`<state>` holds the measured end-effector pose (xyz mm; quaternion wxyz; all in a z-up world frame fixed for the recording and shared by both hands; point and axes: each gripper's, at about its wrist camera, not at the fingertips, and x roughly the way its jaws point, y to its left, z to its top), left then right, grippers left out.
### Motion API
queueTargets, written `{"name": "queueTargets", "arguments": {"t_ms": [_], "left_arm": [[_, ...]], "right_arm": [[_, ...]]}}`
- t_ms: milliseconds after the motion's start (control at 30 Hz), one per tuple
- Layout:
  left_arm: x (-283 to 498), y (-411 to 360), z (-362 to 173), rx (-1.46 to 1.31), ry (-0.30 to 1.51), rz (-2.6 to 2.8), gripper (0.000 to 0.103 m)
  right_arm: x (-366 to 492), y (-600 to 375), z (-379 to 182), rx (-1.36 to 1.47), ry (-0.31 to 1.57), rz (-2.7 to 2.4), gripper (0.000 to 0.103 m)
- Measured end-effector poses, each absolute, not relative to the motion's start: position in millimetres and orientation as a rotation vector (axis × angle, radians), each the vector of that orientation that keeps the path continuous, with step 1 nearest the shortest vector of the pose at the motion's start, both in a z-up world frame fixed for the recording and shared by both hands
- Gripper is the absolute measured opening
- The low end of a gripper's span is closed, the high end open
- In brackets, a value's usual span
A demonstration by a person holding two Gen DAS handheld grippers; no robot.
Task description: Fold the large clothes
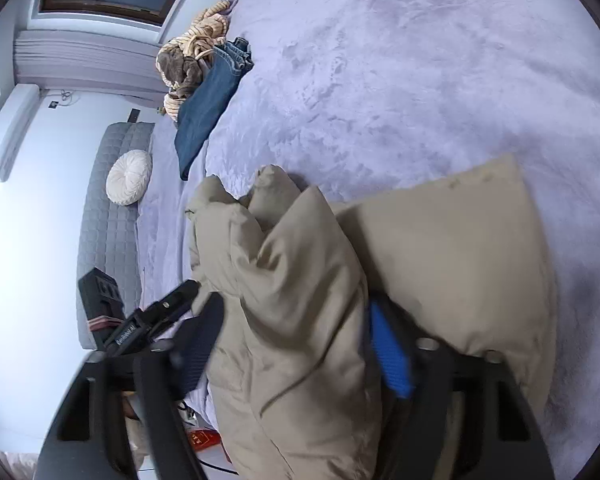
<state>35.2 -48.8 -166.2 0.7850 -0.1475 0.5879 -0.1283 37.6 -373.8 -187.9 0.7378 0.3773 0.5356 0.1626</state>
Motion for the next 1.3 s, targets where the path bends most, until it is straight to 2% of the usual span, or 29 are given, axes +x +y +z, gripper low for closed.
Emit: {"name": "queueTargets", "arguments": {"t_ms": [33,100,233,333,433,700,800,933,967,1067,1300], "left_arm": [[34,-56,-167,-0.306,1.265,-0.292,0.096],[28,-77,-166,-0.266,1.256,-0.334,0.096],[13,-131,-165,-0.108,1.214,-0.373,0.096],[10,-160,-168,-0.001,1.186,-0.358,0.099],[13,-158,-171,-0.01,1.196,-0.343,0.099],[12,-146,-174,-0.051,1.189,-0.327,0.099],[12,-146,-174,-0.054,1.188,-0.329,0.1],[10,-144,-173,-0.057,1.181,-0.336,0.102],[9,-145,-172,-0.053,1.182,-0.343,0.102],[4,-143,-163,-0.016,1.189,-0.352,0.102],[-20,-122,-132,0.063,1.239,-0.374,0.102]], "right_arm": [[42,-370,-187,0.808,1.186,0.352,0.014],[44,-361,-179,0.704,1.195,0.319,0.01],[23,-360,-183,0.477,1.236,0.211,0.01],[10,-374,-209,0.463,1.262,0.169,0.009],[8,-386,-219,0.545,1.256,0.172,0.01],[-42,-384,-146,0.468,1.2,0.243,0.012],[-73,-371,-136,0.462,1.2,0.295,0.012],[-103,-347,-173,0.346,1.32,0.223,0.012],[-106,-345,-186,0.335,1.352,0.191,0.009],[-110,-351,-220,0.426,1.379,0.136,0.007],[-109,-352,-231,0.471,1.39,0.055,0.007]]}}
